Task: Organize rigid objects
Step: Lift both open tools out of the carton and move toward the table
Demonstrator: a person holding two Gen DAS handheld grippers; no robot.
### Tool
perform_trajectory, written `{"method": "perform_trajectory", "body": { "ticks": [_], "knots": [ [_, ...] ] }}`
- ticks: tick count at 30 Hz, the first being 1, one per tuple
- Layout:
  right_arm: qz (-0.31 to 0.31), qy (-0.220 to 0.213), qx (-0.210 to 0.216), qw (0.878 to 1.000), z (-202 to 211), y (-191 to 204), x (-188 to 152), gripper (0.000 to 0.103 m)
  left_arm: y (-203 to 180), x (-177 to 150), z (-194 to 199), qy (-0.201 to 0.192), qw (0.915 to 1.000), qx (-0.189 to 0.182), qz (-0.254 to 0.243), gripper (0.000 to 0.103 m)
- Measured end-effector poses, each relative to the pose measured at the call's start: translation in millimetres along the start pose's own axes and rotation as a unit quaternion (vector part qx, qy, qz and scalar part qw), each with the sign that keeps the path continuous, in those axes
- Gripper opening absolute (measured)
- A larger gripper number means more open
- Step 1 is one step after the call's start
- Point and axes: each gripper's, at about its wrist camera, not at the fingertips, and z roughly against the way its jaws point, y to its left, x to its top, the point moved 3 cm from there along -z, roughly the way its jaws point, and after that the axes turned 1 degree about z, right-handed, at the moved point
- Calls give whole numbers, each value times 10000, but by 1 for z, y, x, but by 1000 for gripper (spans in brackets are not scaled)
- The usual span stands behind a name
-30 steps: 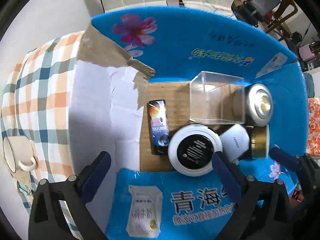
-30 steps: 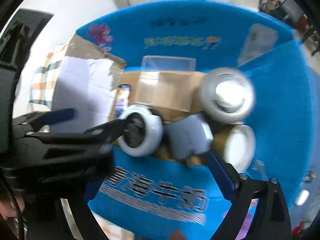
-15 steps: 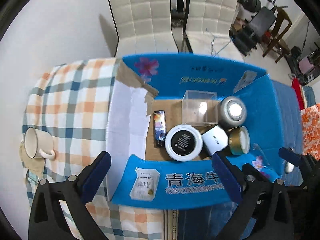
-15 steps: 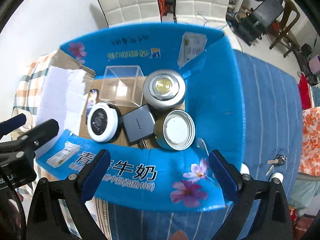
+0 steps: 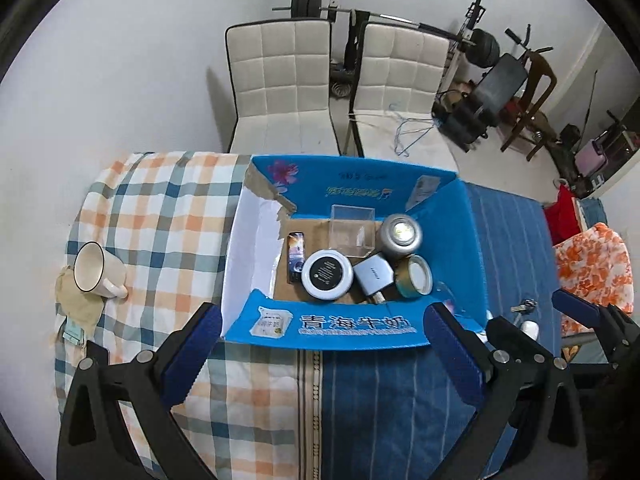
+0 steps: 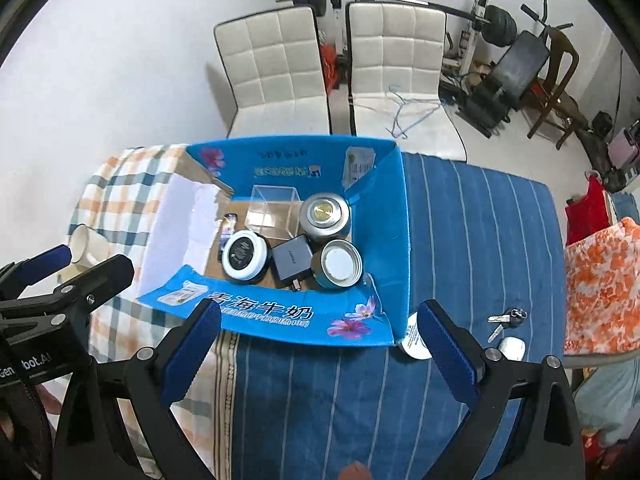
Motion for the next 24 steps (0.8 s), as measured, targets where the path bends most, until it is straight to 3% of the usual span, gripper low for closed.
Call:
{"method": "perform_trajectory", "body": {
  "ticks": [9, 13, 18, 21, 24],
  "knots": [
    [-30, -163, 228, 9996, 39, -12, -8, 100, -18, -2, 27, -246, 9997, 40, -70, 103],
    [-179, -114, 243, 9995, 42, -37, -17, 100, -41, -8, 23, -230, 9996, -14, -189, 103],
    [-690, 75, -129, 9975, 37, -109, -46, 100, -95, -21, -1, -197, 9984, -84, -526, 103],
    [-1192, 284, -550, 9909, 27, -174, -74, 100, -132, -36, -28, -107, 9975, -23, -701, 103],
    [-1611, 522, -798, 9823, 11, -227, -101, 100, -166, -58, -63, 277, 9969, -221, -697, 103]
  ]
}}
